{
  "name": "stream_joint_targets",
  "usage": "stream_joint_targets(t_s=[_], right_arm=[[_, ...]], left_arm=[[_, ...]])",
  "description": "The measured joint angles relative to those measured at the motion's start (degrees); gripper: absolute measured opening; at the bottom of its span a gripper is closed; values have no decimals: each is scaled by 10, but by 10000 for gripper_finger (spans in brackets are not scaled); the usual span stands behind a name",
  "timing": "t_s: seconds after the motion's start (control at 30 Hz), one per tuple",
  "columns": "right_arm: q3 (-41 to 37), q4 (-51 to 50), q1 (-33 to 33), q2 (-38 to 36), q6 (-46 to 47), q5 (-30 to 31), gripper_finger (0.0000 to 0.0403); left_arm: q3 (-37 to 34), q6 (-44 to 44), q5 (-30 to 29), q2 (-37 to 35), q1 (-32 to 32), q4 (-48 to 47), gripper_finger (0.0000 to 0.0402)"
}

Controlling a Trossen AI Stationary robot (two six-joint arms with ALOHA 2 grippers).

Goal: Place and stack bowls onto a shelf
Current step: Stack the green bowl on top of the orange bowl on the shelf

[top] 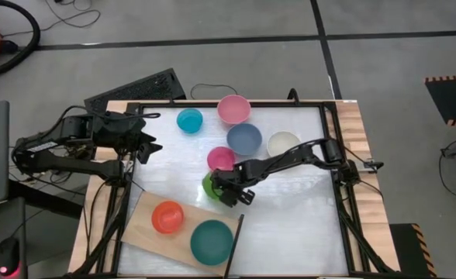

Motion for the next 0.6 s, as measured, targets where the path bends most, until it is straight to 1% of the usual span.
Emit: stream_joint_targets(t_s=[0.13, 0.17, 0.37, 0.47, 0.6], right_arm=[[26, -7, -5, -3, 28, 15, 37], [36, -19, -7, -8, 38, 19, 24], [87, -68, -16, -7, 87, 18, 23], [131, -103, -17, -9, 89, 20, 23], [192, -143, -21, -9, 88, 43, 23]], left_arm=[[0, 0, -2, 0, 0, 0, 226], [0, 0, -2, 0, 0, 0, 226], [0, 1, -4, 1, 0, 0, 226], [0, 1, -4, 1, 0, 0, 226], [0, 1, -4, 1, 0, 0, 226]])
